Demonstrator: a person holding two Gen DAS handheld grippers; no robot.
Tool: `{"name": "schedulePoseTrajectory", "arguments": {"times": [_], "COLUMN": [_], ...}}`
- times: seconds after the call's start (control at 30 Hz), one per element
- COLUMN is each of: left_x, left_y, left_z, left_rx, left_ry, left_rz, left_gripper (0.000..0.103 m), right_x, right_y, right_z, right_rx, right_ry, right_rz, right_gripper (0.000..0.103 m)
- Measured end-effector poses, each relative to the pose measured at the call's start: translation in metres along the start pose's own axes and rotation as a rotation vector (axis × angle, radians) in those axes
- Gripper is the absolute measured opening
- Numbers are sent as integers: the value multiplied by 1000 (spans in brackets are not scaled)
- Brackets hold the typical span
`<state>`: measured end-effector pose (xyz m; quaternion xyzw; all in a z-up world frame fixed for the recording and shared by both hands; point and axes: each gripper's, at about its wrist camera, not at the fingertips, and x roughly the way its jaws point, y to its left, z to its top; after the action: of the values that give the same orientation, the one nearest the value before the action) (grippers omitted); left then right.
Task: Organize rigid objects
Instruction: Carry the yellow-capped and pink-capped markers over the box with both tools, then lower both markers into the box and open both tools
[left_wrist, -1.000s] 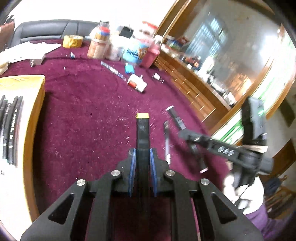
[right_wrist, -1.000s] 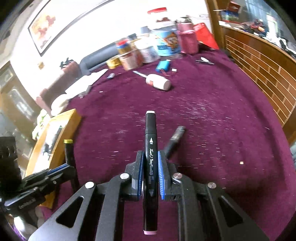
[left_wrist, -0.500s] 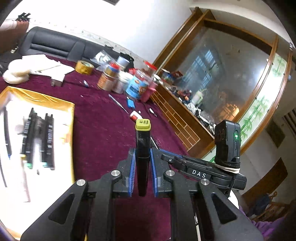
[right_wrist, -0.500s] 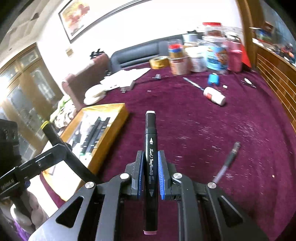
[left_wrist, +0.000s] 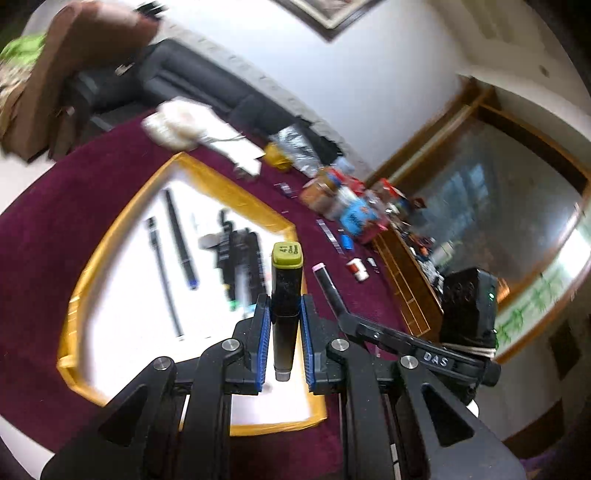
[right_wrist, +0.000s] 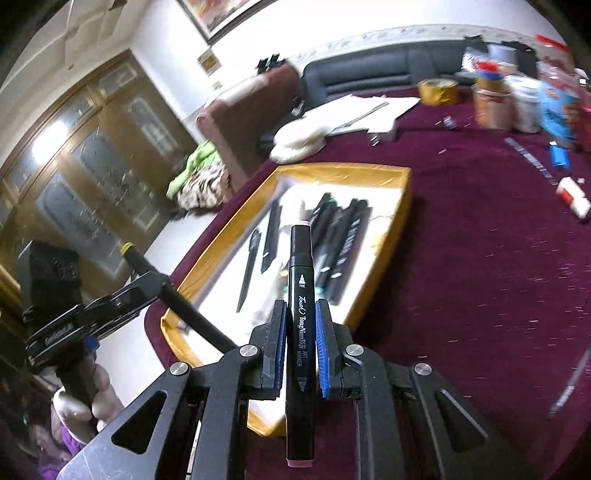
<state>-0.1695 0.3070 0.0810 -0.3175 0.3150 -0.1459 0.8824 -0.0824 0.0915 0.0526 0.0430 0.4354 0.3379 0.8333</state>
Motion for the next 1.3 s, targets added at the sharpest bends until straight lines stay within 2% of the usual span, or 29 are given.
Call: {"name": "schedulePoseTrajectory", "arguments": {"times": [0.3,0.47,0.57,0.7,0.73,0.77,0.8,0.83,0.9,1.07,1.2,1.3], "left_x": [19,25,27,26,26,26,26,25,22,18,18,21], "left_y": [59,64,66,58,54,50,47,42,37,31,21,6], "left_z": [2,8,9,9,9,10,10,11,11,11,9,6], "left_rx": [-155,-163,-174,-145,-126,-106,-89,-67,-36,-13,16,70], "left_ry": [71,80,81,74,69,65,58,43,12,-15,-42,-56], "left_rz": [68,110,134,155,166,180,198,233,276,316,347,387], "left_gripper": [14,14,21,41,52,57,69,72,73,74,74,74], "right_x": [62,81,87,91,90,89,86,82,75,56,40,29], "right_y": [13,25,31,32,33,34,33,34,32,27,27,25], "right_z": [-13,-19,-21,-20,-21,-20,-20,-21,-20,-18,-18,-19], "right_rx": [38,12,-3,8,5,2,-4,-7,-6,-18,-66,-110], "right_ry": [134,173,179,185,179,173,163,154,137,72,-3,-52], "right_rz": [16,-16,-46,-86,-92,-99,-110,-117,-120,-152,-240,-325], "right_gripper": [13,14,13,17,19,24,29,30,32,36,47,51]}}
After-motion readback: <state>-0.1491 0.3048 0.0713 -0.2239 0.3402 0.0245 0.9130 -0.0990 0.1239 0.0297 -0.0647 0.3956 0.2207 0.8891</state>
